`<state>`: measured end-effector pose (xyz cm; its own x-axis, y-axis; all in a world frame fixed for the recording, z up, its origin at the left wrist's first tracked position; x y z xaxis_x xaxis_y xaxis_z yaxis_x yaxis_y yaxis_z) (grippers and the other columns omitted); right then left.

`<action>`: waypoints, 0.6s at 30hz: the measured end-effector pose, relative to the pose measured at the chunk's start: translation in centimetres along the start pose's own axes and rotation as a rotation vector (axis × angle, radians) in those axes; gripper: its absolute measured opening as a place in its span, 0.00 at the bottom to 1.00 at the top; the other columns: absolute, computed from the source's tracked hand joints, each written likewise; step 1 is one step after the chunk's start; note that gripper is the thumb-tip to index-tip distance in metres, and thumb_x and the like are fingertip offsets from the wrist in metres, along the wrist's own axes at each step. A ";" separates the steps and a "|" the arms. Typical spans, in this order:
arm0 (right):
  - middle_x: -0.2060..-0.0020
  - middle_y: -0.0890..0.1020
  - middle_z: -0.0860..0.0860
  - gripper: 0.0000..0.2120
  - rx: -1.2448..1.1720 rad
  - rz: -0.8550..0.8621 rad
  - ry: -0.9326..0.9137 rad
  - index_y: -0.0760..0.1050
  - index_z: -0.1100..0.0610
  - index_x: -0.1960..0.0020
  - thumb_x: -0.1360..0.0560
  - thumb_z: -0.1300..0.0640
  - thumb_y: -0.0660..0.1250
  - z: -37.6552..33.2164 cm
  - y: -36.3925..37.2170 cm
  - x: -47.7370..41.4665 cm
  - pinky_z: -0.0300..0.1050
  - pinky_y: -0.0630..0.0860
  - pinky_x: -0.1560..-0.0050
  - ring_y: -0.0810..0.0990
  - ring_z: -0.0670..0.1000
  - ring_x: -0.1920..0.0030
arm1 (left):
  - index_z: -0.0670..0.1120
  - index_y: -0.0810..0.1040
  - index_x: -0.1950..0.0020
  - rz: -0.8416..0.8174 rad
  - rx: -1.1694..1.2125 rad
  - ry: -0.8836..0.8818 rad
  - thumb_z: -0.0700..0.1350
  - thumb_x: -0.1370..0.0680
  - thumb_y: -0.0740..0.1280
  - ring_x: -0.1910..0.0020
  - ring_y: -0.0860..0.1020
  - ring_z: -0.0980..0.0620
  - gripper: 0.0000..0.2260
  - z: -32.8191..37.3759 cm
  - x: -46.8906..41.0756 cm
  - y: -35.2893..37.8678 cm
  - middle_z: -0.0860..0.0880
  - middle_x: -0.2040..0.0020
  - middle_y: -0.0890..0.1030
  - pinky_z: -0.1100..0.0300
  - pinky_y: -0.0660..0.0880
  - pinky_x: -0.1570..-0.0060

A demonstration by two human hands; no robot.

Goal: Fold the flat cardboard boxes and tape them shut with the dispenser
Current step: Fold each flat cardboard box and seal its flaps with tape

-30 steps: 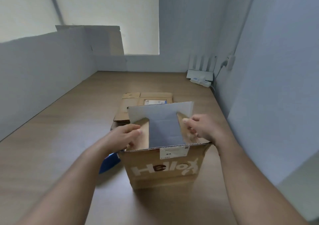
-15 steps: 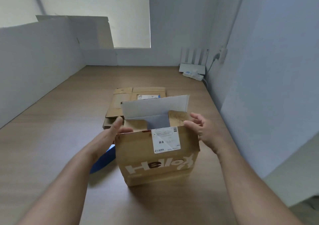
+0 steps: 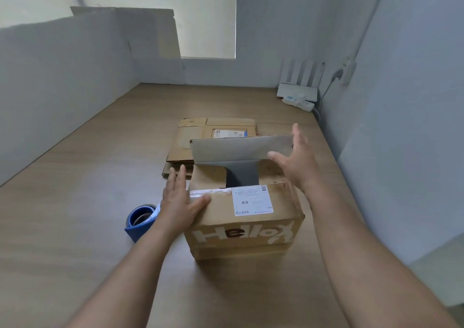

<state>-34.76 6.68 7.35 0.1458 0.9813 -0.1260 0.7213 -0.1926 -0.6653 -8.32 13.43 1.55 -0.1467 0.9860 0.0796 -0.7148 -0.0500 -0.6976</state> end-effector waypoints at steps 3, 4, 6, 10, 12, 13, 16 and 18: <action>0.49 0.76 0.54 0.12 0.114 -0.011 -0.021 0.78 0.54 0.57 0.22 0.48 0.61 0.6 -0.4 0.5 0.46 0.67 0.51 0.71 0.56 0.44 | 0.53 0.42 0.21 0.007 0.041 0.016 0.53 0.21 0.65 0.22 0.46 0.49 0.38 0.3 0.2 0.5 0.51 0.20 0.43 0.48 0.50 0.25; 0.53 0.75 0.52 0.15 0.109 -0.031 -0.006 0.76 0.53 0.64 0.22 0.49 0.61 1.3 -0.2 1.1 0.44 0.65 0.55 0.71 0.55 0.48 | 0.54 0.42 0.21 0.002 0.061 0.018 0.52 0.21 0.63 0.22 0.47 0.49 0.36 0.4 0.2 0.7 0.50 0.20 0.44 0.48 0.50 0.25; 0.44 0.76 0.52 0.10 0.031 -0.085 0.057 0.82 0.53 0.55 0.23 0.51 0.63 3.3 0.4 2.7 0.43 0.68 0.48 0.73 0.54 0.42 | 0.55 0.41 0.21 -0.021 0.154 -0.006 0.52 0.20 0.62 0.23 0.51 0.48 0.35 0.5 0.4 1.0 0.50 0.21 0.49 0.48 0.54 0.27; 0.35 0.75 0.48 0.14 -0.053 -0.126 0.040 0.78 0.51 0.37 0.20 0.55 0.61 5.1 1.5 5.3 0.37 0.64 0.41 0.71 0.48 0.34 | 0.57 0.47 0.21 -0.092 0.368 -0.052 0.50 0.18 0.60 0.27 0.61 0.51 0.30 0.8 0.8 1.2 0.55 0.23 0.58 0.59 0.62 0.37; 0.35 0.76 0.47 0.14 -0.027 -0.086 0.029 0.77 0.50 0.36 0.19 0.54 0.60 5.2 1.6 5.6 0.32 0.61 0.44 0.70 0.47 0.34 | 0.56 0.55 0.22 -0.065 0.395 -0.073 0.52 0.18 0.57 0.30 0.64 0.52 0.24 0.7 0.7 1.2 0.54 0.25 0.61 0.60 0.63 0.41; 0.35 0.76 0.47 0.14 -0.020 -0.071 0.026 0.76 0.50 0.36 0.19 0.54 0.60 5.1 1.6 5.6 0.30 0.60 0.45 0.70 0.46 0.34 | 0.56 0.57 0.23 -0.036 0.379 -0.079 0.52 0.17 0.56 0.33 0.66 0.52 0.23 0.7 0.6 1.2 0.53 0.26 0.63 0.59 0.64 0.42; 0.36 0.77 0.47 0.14 -0.019 -0.056 0.026 0.77 0.52 0.36 0.20 0.56 0.61 5.0 1.7 5.3 0.27 0.60 0.49 0.71 0.46 0.34 | 0.56 0.59 0.24 0.010 0.342 -0.091 0.50 0.17 0.55 0.41 0.68 0.53 0.20 0.9 0.4 1.1 0.50 0.28 0.67 0.58 0.67 0.46; 0.38 0.78 0.48 0.13 -0.047 -0.045 0.025 0.78 0.53 0.37 0.21 0.57 0.62 4.7 1.7 5.1 0.26 0.60 0.50 0.72 0.47 0.35 | 0.54 0.60 0.25 0.024 0.340 -0.091 0.49 0.17 0.55 0.41 0.68 0.55 0.19 1.0 0.2 1.0 0.50 0.28 0.68 0.59 0.67 0.46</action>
<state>-36.00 11.41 2.13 0.1288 0.9886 -0.0784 0.7582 -0.1491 -0.6347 -9.72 13.42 1.57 -0.2157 0.9663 0.1403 -0.8949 -0.1382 -0.4244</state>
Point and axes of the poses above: each hand's wrist, its own x-axis away from the middle knuckle, its own y-axis out of the palm, z = x × y, the point moved 4 cm from there along -x, towards the middle knuckle
